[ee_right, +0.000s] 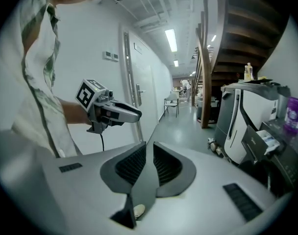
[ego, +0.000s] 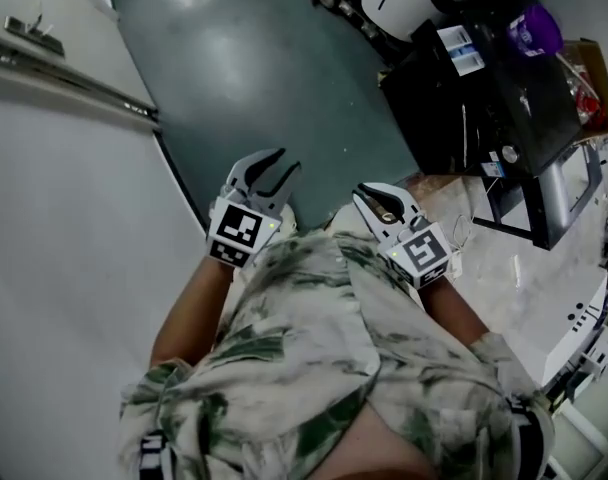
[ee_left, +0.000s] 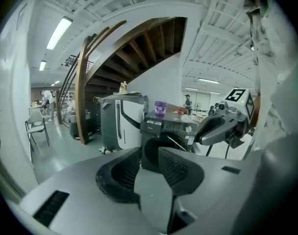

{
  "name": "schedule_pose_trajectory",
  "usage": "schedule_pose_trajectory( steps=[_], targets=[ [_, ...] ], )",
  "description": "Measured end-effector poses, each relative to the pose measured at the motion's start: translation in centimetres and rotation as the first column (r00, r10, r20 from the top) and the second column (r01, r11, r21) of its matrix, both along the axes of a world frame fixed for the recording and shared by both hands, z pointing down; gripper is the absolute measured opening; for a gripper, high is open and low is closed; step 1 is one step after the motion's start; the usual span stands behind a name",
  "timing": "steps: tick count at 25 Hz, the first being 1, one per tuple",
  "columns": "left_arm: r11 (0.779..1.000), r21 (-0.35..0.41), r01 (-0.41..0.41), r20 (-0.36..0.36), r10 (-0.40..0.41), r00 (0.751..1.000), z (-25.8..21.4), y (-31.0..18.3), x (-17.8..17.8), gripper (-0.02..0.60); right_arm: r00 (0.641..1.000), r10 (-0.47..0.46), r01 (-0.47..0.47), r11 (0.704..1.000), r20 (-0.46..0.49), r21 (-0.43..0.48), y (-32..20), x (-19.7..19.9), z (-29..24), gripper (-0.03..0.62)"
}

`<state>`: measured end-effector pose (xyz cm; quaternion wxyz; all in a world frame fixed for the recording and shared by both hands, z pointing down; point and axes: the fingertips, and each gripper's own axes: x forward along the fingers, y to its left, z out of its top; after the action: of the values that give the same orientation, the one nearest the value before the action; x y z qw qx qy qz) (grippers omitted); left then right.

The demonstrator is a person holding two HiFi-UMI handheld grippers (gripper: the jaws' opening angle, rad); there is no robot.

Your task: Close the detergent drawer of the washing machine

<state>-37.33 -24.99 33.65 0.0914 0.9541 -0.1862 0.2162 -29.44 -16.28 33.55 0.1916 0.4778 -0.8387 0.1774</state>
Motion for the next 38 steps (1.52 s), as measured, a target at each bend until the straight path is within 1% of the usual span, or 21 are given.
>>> schedule_pose_trajectory(
  steps=[3,7,10,13,17,20,22,27,32,35,38],
  targets=[
    [0.998,-0.005,-0.064,-0.004,0.064,0.998,-0.5,-0.9,4.0,0.13,0.997,0.076,-0.076,0.997,-0.003,-0.006,-0.1,3.4,-0.7,0.066],
    [0.988,-0.007,-0.155,0.013,0.155,0.988,0.0,-2.2,10.8,0.13,0.982,0.191,-0.191,0.982,0.014,-0.005,-0.4,9.7,-0.3,0.064],
    [0.978,-0.015,-0.209,0.035,0.209,0.977,0.2,-2.6,15.9,0.13,0.963,0.269,-0.269,0.963,0.026,-0.004,-0.4,14.9,-0.9,0.064],
    [0.961,-0.002,-0.277,0.05,0.277,0.96,0.1,-2.7,20.4,0.13,0.941,0.338,-0.339,0.941,0.032,0.012,-0.1,19.2,-1.6,0.064],
    [0.947,0.005,-0.322,0.058,0.321,0.945,0.4,-2.8,25.9,0.13,0.914,0.405,-0.406,0.913,0.029,0.046,0.8,24.4,-2.4,0.063],
    [0.938,0.02,-0.345,0.055,0.343,0.938,0.4,-2.9,30.1,0.13,0.881,0.472,-0.473,0.878,0.035,0.068,2.3,28.1,-2.6,0.063],
    [0.936,0.032,-0.35,0.056,0.348,0.936,0.8,-3.2,32.4,0.13,0.851,0.524,-0.525,0.848,0.041,0.067,3.6,30.2,-2.3,0.063],
    [0.934,0.007,-0.357,0.082,0.355,0.931,2.7,-4.5,36.8,0.13,0.769,0.636,-0.639,0.768,0.06,0.054,6.1,34.3,-1.7,0.063],
    [0.934,-0.001,-0.356,0.083,0.355,0.931,4.6,-7.0,41.2,0.13,0.705,0.707,-0.709,0.704,0.047,0.043,6.4,37.6,-1.2,0.063],
    [0.927,0.008,-0.375,0.084,0.373,0.924,5.5,-8.4,44.0,0.13,0.662,0.749,-0.75,0.66,0.039,0.044,5.9,39.7,-1.5,0.06],
    [0.919,0.018,-0.395,0.095,0.392,0.915,6.5,-9.9,46.7,0.13,0.632,0.774,-0.775,0.631,0.033,0.043,4.9,41.7,-1.9,0.057]
  ],
)
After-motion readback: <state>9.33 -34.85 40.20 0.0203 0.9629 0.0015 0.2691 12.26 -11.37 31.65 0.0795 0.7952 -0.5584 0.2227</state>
